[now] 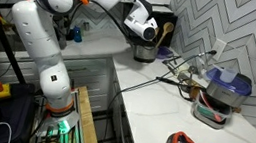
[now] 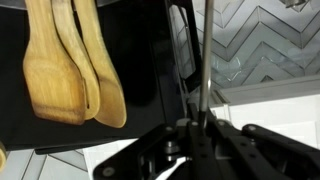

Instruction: Put the ladle in the utensil holder

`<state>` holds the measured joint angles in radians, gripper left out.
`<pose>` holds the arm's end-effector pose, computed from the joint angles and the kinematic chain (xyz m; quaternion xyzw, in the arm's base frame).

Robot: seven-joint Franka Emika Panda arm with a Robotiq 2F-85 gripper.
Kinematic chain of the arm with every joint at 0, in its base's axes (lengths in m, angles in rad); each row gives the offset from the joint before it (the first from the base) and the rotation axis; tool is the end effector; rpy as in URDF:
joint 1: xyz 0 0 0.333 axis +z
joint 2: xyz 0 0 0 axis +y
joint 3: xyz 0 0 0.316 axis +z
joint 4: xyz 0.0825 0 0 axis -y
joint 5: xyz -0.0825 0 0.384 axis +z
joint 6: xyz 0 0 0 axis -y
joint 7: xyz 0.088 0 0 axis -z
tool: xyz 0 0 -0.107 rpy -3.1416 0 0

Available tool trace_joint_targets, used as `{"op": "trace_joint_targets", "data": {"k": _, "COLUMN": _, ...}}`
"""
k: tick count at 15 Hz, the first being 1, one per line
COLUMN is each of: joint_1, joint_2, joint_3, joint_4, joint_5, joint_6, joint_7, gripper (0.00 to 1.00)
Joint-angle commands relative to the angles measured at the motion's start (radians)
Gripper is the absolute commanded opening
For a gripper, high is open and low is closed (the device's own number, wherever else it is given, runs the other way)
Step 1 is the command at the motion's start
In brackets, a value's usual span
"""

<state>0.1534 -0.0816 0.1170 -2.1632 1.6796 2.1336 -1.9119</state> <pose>0.5171 0.1895 0.4780 -0.6473 -0.4189 -0.4787 0.4199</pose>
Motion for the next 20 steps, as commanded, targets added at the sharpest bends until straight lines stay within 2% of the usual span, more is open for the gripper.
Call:
{"op": "trace_joint_targets", "data": {"k": 1, "joint_1": -0.001, "joint_2": 0.05, "joint_3": 0.025, "joint_4": 0.054, "joint_5": 0.06, "joint_6": 0.049, "joint_7": -0.126, "gripper": 0.01}}
{"op": "trace_joint_targets", "data": {"k": 3, "joint_1": -0.001, "joint_2": 0.056, "joint_3": 0.028, "joint_4": 0.081, "joint_5": 0.08, "joint_6": 0.055, "joint_7": -0.17, "gripper": 0.01}}
{"op": "trace_joint_targets", "data": {"k": 6, "joint_1": 0.0, "joint_2": 0.068, "joint_3": 0.029, "joint_4": 0.096, "joint_5": 0.079, "joint_6": 0.049, "joint_7": -0.139, "gripper": 0.01}}
{"op": "trace_joint_targets", "data": {"k": 9, "joint_1": -0.002, "joint_2": 0.083, "joint_3": 0.028, "joint_4": 0.07, "joint_5": 0.074, "joint_6": 0.012, "joint_7": -0.101, "gripper": 0.01}}
{"op": "trace_joint_targets", "data": {"k": 11, "joint_1": -0.001, "joint_2": 0.108, "joint_3": 0.029, "joint_4": 0.066, "joint_5": 0.063, "joint_6": 0.001, "joint_7": -0.142, "gripper": 0.01}}
{"op": "trace_joint_targets", "data": {"k": 20, "joint_1": -0.004, "joint_2": 0.165, "joint_3": 0.018, "joint_4": 0.015, "joint_5": -0.006, "joint_6": 0.003, "joint_7": -0.092, "gripper": 0.01}}
